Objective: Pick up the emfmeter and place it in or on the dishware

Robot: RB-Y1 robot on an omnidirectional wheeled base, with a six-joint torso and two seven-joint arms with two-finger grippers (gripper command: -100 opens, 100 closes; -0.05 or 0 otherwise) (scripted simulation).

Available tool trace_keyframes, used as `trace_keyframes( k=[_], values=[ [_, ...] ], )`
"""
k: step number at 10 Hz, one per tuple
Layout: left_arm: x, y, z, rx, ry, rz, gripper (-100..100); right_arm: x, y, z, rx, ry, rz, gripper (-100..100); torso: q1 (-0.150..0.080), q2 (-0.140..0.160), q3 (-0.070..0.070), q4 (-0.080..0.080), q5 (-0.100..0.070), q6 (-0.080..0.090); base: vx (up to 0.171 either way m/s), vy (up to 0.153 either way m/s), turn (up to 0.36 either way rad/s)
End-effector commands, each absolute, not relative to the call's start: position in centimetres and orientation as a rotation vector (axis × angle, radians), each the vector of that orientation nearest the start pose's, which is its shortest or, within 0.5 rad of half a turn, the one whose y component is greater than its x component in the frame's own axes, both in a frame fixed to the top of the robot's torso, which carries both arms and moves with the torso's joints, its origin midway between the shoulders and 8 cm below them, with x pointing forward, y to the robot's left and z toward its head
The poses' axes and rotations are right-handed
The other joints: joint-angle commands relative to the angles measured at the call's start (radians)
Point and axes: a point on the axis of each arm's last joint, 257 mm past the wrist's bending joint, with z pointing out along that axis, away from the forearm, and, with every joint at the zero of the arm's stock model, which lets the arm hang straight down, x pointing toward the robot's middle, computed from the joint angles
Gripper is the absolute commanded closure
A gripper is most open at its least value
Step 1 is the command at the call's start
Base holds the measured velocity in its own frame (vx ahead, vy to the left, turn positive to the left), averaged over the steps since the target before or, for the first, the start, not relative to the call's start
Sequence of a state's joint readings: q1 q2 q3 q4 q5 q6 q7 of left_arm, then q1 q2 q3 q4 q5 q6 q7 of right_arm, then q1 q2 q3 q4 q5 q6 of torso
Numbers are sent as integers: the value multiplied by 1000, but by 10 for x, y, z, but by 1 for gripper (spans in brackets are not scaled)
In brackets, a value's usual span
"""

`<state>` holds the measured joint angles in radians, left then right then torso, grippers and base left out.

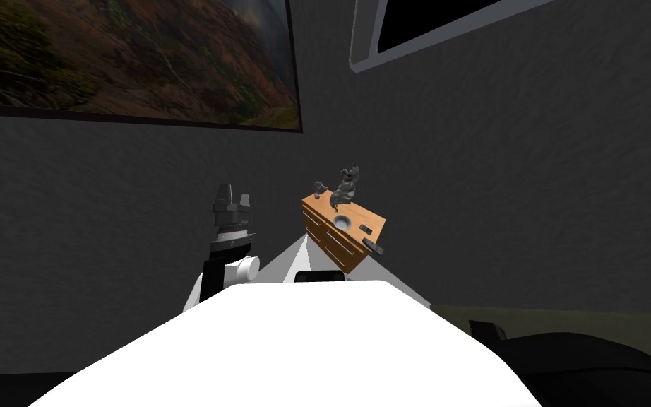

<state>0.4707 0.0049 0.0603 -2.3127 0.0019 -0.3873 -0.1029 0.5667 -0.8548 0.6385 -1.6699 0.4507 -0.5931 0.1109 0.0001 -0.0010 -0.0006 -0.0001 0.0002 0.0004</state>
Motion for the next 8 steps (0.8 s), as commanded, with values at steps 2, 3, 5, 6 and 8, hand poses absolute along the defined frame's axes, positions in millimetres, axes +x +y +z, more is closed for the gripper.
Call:
trace_keyframes(
  k=[2, 3, 5, 6, 8],
  values=[
    [354, 299, 28, -652, 671, -1146, 0, 120, -177, -428, -152, 2285, 1107, -100, 0, 0, 0, 0, 0, 0, 23, 9, 107],
    [354, 299, 28, -652, 671, -1146, 0, 101, -206, -444, -205, 2366, 1038, -100, 0, 0, 0, 0, 0, 0, 28, 14, 111],
    [354, 299, 28, -652, 671, -1146, 0, 99, -209, -447, -202, 2375, 1031, -100, 0, 0, 0, 0, 0, 0, 16, 5, 35],
    [354, 299, 28, -652, 671, -1146, 0, 80, -241, -461, -256, 2455, 954, -100, 0, 0, 0, 0, 0, 0, 20, 9, 153],
    [354, 299, 28, -652, 671, -1146, 0, 60, -278, -473, -308, 2537, 866, -100, 0, 0, 0, 0, 0, 0, 29, 7, 113]
  ],
)
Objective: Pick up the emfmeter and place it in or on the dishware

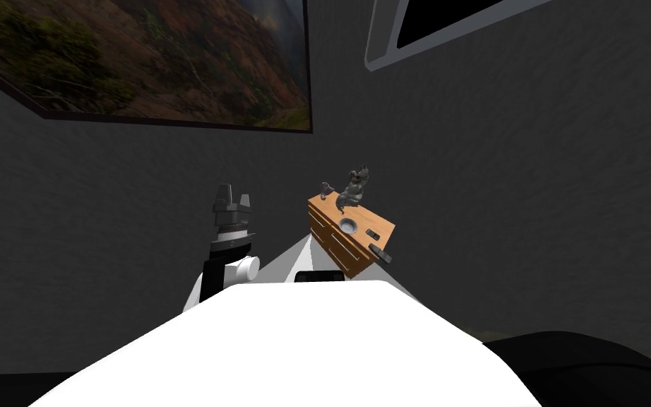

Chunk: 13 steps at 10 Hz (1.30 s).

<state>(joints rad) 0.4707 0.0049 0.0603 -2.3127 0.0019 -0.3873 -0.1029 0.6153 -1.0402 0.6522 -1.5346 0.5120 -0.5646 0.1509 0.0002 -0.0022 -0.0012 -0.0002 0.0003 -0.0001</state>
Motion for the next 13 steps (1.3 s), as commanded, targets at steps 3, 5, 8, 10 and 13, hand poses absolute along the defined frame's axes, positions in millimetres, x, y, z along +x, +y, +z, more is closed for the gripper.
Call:
trace_keyframes(
  k=[3, 5, 8, 10, 13],
  values=[
    [354, 299, 28, -652, 671, -1146, 0, 26, -344, -488, -399, 2670, 702, -100, 1, 0, 0, 0, 0, 0, 43, 18, 144],
    [354, 299, 28, -652, 671, -1146, 0, 10, -390, -488, -473, 2743, 594, -100, 1, -1, -1, 0, 0, 1, 49, 23, 100],
    [354, 299, 28, -652, 671, -1146, 0, -14, -461, -482, -591, 2844, 418, -100, 1, -2, -2, -1, 0, 1, 68, 27, 153],
    [354, 299, 28, -652, 671, -1146, 0, -24, -493, -476, -649, 2882, 337, -100, 1, -1, -1, 0, 0, 1, 58, 31, 109],
    [354, 299, 28, -652, 671, -1146, 0, -36, -547, -460, -758, 2938, 194, -100, 4, -7, -4, -1, 1, 0, 116, 46, 182]
  ],
)
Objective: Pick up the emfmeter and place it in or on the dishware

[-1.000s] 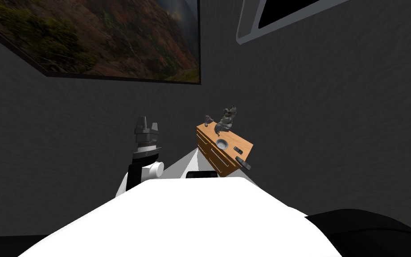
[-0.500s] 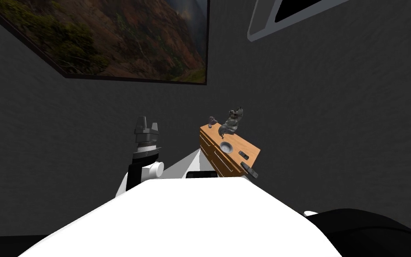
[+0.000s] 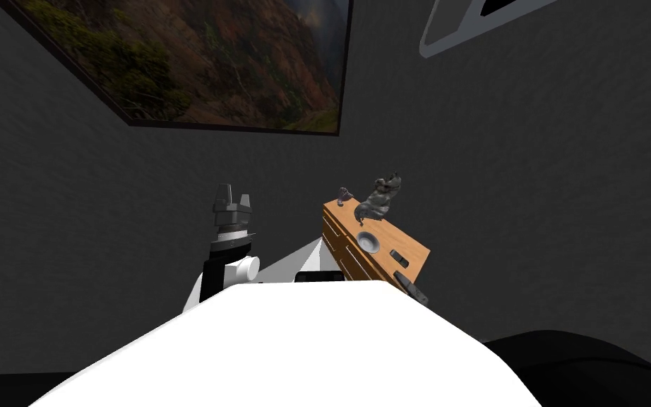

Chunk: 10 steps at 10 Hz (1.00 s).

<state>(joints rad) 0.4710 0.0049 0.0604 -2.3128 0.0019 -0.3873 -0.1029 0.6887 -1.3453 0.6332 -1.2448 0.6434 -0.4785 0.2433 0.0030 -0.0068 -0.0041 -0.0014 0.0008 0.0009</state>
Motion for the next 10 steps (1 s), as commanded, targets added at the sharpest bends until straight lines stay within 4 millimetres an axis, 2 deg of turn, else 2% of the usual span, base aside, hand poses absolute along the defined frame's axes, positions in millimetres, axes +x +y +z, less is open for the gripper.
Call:
trace_keyframes(
  k=[1, 2, 4, 5, 7, 9, 10],
  values=[
    [354, 299, 28, -652, 671, -1145, 0, -39, -569, -452, -809, 2956, 134, -100, 0, 0, 0, 0, 0, 0, 86, 40, 121],
    [354, 299, 28, -652, 671, -1146, 0, -39, -569, -452, -809, 2956, 134, -100, 1, 1, 1, 0, 0, -1, 65, 37, 73],
    [354, 299, 28, -652, 671, -1146, 0, -41, -600, -438, -898, 2972, 49, -100, 2, 1, 1, 0, 0, -1, 108, 67, 153],
    [354, 299, 28, -652, 671, -1146, 0, -41, -600, -438, -898, 2972, 49, -100, 4, -1, -1, 0, 1, -1, 91, 72, 74],
    [354, 299, 28, -652, 671, -1146, 0, -37, -613, -430, -967, 2965, 16, -100, 5, 0, 0, 0, 1, -1, 115, 110, 140],
    [354, 299, 28, -652, 671, -1146, 0, -35, -613, -430, -975, 2961, 15, -100, 9, -2, -1, 0, 2, 0, 95, 121, 79],
    [354, 299, 28, -652, 671, -1146, 0, -34, -613, -429, -979, 2959, 14, 0, 5, 2, 1, 0, 1, 1, 12, 13, -5]
  ],
)
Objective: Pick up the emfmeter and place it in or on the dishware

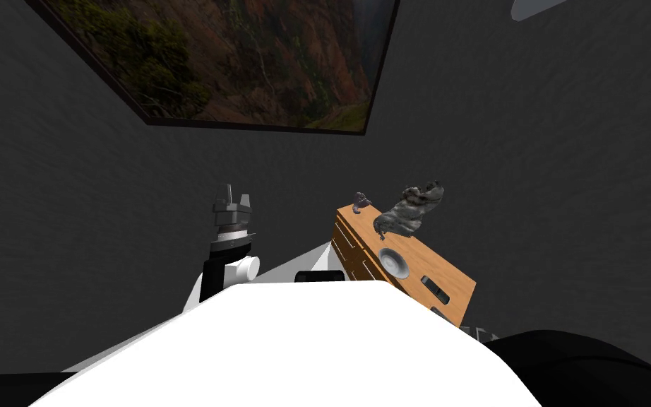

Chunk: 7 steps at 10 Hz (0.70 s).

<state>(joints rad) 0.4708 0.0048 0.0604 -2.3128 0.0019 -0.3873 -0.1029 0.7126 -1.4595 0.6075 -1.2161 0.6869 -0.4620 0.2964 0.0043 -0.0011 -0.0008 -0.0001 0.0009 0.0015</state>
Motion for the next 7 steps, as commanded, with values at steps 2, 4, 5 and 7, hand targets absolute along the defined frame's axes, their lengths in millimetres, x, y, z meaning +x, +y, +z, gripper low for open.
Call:
trace_keyframes(
  k=[2, 4, 5, 7],
  values=[
    [354, 299, 28, -652, 671, -1146, 0, -45, -605, -443, -954, 2965, 16, -100, -2, 1, 1, 0, -1, 0, 7, -20, 69],
    [354, 299, 28, -652, 671, -1145, 0, -54, -598, -455, -935, 2969, 19, -100, -5, 2, 1, 1, -1, 0, 6, -39, 69],
    [354, 299, 28, -652, 671, -1146, 0, -51, -599, -451, -941, 2968, 21, -100, -6, 2, 2, 1, -2, 0, -2, -17, 15],
    [354, 299, 28, -652, 671, -1145, 0, -52, -598, -452, -941, 2969, 24, 100, -7, 2, 2, 1, -3, -1, 0, 0, -5]
  ],
)
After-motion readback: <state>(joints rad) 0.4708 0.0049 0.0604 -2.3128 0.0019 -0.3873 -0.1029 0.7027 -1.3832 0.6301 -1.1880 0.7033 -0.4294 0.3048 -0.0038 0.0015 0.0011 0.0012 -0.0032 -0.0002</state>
